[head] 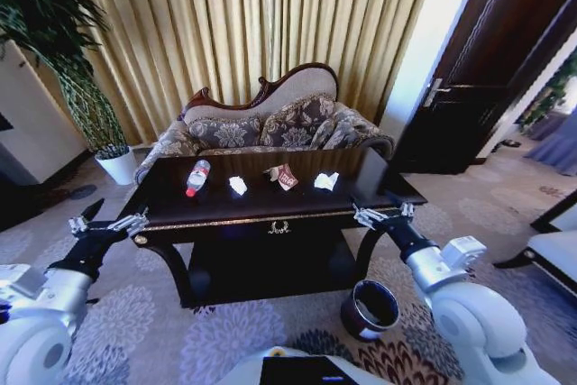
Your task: Move to the front of the table and place the trash on the table into the trash bin.
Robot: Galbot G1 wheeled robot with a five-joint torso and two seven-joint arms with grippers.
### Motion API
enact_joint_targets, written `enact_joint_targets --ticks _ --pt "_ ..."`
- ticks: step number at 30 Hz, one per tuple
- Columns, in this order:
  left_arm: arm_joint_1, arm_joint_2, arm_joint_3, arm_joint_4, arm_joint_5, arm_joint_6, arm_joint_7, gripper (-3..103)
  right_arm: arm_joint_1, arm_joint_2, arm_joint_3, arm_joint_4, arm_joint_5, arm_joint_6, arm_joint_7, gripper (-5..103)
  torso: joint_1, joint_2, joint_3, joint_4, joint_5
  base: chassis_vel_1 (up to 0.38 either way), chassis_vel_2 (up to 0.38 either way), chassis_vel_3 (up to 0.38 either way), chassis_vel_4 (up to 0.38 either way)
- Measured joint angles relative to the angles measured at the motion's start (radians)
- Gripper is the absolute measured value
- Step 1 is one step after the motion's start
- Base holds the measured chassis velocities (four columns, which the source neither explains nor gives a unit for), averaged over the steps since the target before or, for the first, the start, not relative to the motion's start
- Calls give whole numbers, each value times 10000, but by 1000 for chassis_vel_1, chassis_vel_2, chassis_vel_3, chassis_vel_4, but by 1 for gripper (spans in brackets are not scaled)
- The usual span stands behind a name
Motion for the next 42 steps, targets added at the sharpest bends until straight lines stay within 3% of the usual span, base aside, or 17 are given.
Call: enact_joint_targets --ticks 34,42 --pt "-28 -27 114 0 -117 42 87 100 105 41 -36 0 48 188 -55 100 -1 1 0 0 -2 -24 25 23 -29" --pt "-36 -24 137 0 -171 -363 -85 100 416 -355 -34 -193 489 141 -16 100 -1 1 0 -2 -3 0 0 0 0"
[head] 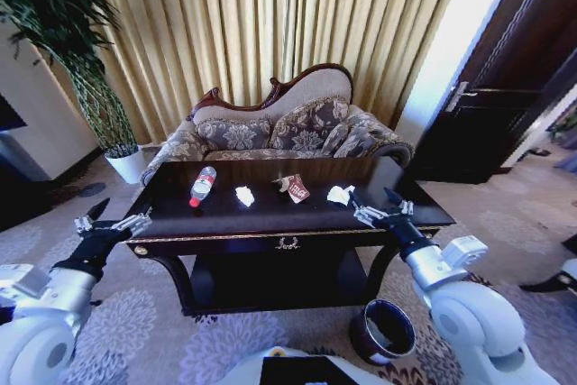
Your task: Move to the front of the table and place the trash on the table into the trash bin.
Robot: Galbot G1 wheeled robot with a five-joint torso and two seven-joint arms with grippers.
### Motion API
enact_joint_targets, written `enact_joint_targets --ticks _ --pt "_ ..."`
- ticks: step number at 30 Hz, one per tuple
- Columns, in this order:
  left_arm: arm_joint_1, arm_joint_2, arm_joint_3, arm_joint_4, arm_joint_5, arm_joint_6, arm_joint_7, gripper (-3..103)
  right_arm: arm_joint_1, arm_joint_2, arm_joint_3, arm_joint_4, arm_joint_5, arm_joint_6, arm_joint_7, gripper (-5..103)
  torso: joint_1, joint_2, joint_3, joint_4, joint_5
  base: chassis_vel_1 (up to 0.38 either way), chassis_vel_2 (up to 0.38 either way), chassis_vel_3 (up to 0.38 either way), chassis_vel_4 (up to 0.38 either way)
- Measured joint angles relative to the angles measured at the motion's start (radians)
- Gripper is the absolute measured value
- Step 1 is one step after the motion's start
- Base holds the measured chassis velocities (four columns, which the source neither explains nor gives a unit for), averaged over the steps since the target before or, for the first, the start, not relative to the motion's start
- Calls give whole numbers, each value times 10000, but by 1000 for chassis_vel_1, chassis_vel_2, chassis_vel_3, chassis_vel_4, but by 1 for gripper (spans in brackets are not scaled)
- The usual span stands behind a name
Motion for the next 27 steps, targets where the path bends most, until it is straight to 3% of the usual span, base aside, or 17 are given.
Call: enact_joint_targets --ticks 7,15,27 --pt "27 -216 -62 0 -3 -16 -18 100 1753 -963 -502 -1866 916 -886 513 100 1 -1 1 2 1 0 0 0 0" --pt "329 -351 -395 1 -5 -108 50 100 3396 -1758 -1529 -4119 1208 -1210 817 100 2 -1 2 3 0 0 0 0 0" --pt "323 -334 -533 0 -19 -156 102 100 4131 -1825 -2426 -5095 1209 -1475 841 100 1 -1 2 -1 0 0 0 0 0"
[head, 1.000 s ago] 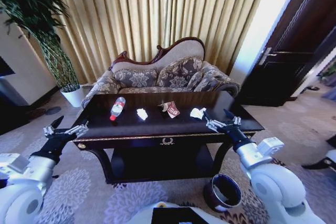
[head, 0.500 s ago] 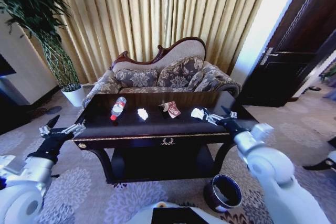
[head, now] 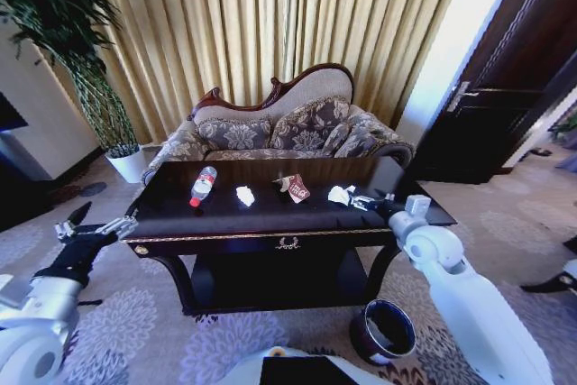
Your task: Move to the front of the table and place the trash on the table into the trash bin.
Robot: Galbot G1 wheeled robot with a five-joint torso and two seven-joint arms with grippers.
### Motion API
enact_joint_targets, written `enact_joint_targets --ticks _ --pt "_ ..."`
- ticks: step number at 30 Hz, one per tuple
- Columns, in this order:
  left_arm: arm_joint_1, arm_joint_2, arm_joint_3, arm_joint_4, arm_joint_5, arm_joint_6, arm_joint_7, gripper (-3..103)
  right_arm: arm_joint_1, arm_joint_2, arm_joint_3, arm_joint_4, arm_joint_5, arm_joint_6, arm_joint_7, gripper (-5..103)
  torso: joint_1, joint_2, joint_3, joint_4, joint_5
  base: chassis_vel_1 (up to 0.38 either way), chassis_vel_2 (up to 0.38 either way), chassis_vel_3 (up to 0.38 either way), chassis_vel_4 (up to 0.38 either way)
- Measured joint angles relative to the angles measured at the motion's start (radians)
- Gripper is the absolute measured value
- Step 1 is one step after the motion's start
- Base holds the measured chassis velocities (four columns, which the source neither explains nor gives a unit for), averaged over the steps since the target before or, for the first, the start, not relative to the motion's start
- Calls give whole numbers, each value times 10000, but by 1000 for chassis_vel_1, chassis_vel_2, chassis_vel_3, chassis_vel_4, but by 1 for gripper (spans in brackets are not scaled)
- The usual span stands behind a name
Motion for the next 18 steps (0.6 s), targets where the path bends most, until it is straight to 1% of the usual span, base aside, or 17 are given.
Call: enact_joint_targets --ticks 1,7,18 --pt "16 29 -22 0 0 0 0 100 252 24 -151 -228 -7 -83 1 100 0 0 0 4 1 0 0 0 0" --pt "84 57 -185 0 -27 1 6 100 695 88 -432 -627 22 -229 2 100 0 0 0 3 1 0 0 0 0" --pt "107 68 -226 0 -72 4 33 100 959 262 -717 -801 2 -340 28 100 0 0 -1 2 0 0 0 0 0"
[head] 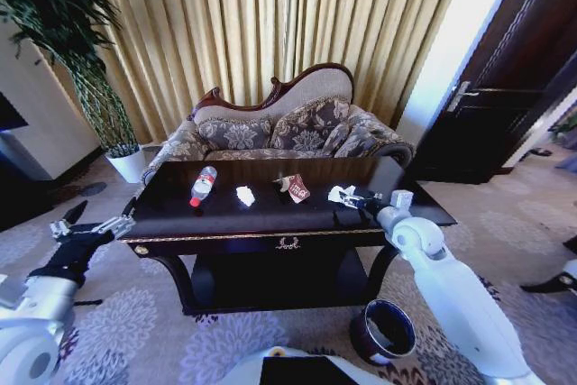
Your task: Move to the front of the table and place the trash on the table into the trash bin.
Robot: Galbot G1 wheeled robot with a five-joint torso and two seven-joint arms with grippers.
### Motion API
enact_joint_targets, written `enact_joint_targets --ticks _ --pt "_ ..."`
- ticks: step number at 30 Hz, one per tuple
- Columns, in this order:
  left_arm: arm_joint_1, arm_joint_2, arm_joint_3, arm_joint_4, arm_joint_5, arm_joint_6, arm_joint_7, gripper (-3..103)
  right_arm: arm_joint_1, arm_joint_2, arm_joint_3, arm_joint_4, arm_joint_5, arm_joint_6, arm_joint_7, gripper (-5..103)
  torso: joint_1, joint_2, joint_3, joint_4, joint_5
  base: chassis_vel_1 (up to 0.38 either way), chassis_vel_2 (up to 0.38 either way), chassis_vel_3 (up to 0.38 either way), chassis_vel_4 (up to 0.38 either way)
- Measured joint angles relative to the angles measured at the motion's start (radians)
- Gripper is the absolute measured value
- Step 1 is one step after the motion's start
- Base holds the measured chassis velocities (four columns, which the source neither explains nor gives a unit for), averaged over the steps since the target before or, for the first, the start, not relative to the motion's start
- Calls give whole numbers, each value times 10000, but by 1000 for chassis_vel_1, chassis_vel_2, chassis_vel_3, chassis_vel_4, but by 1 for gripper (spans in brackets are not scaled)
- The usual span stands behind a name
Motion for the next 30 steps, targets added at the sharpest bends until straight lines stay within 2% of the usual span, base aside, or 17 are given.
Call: enact_joint_targets --ticks 18,19,21,24,26,27,28,30 --pt "-22 67 -144 0 -95 -22 181 100 227 127 -280 -527 -173 84 183 100 0 1 0 0 0 0 0 0 0" --pt "-22 62 -146 0 -95 -23 187 100 226 132 -278 -557 -173 87 178 103 0 0 0 1 0 0 0 0 0" --pt "-22 47 -145 -1 -95 -24 198 100 224 149 -277 -596 -175 94 174 99 0 1 0 1 0 0 0 0 0" --pt "-27 18 -95 0 -83 -30 243 100 204 176 -290 -686 -200 163 147 84 0 2 0 1 1 0 0 0 0" --pt "-35 18 -80 -1 -79 -34 265 100 193 175 -290 -708 -207 213 135 84 0 1 0 1 1 0 0 0 0" --pt "-50 20 -69 0 -73 -38 284 100 184 168 -290 -733 -216 246 120 73 0 1 0 1 1 0 0 0 0" --pt "-60 28 -60 0 -70 -40 295 100 180 162 -284 -753 -221 264 106 66 0 2 0 1 1 0 0 0 0" --pt "-65 33 -53 -1 -68 -41 302 100 178 159 -278 -766 -224 274 97 66 0 1 0 1 0 0 0 0 0"
